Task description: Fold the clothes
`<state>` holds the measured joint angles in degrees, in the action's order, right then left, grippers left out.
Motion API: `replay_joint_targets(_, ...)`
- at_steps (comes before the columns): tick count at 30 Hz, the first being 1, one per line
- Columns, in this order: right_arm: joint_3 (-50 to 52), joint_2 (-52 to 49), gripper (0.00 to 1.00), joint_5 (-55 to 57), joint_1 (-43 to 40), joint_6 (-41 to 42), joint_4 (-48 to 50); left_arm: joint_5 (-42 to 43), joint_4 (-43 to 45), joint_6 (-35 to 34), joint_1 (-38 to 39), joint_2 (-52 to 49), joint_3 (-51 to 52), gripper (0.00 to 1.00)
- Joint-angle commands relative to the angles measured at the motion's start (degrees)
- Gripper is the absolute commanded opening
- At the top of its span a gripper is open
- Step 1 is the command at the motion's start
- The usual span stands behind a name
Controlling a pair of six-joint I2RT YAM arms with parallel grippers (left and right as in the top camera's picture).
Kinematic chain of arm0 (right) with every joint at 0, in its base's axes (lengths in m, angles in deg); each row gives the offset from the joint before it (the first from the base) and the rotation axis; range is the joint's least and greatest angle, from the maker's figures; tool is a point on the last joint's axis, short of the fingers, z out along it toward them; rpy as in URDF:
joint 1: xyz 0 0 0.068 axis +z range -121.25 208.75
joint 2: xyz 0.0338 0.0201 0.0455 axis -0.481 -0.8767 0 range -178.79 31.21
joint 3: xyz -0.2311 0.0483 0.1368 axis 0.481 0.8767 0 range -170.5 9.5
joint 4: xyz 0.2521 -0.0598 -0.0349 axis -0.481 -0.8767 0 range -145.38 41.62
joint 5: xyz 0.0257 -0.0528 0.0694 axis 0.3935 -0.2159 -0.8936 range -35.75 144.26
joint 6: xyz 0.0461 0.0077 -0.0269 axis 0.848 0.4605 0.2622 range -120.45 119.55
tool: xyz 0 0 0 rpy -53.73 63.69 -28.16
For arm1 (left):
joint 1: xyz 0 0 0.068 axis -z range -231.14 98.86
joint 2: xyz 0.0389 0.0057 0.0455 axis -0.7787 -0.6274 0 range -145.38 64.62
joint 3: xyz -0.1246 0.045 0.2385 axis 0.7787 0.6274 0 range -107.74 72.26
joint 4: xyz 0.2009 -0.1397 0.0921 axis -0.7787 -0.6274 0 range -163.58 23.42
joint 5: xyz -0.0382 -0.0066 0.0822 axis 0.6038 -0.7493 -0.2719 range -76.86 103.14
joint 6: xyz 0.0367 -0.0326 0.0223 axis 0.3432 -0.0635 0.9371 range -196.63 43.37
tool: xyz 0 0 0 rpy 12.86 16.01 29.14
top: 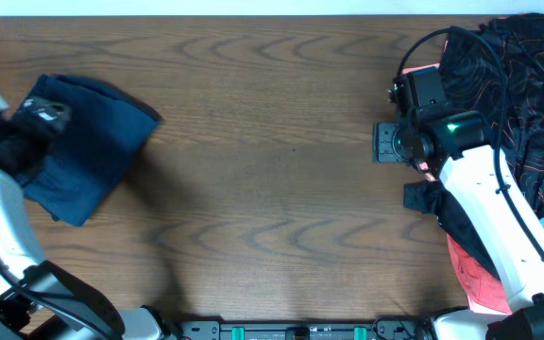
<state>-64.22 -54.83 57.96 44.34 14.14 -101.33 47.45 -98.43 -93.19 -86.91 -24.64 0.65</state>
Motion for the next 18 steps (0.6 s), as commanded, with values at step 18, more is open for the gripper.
replay_joint_targets(18, -0.52, -2.34, 0.99, -18.03, -13.16, -2.82, -13.53, -26.43, -42.53, 5.62, 39.12, -0.68, 0.13, 0.98)
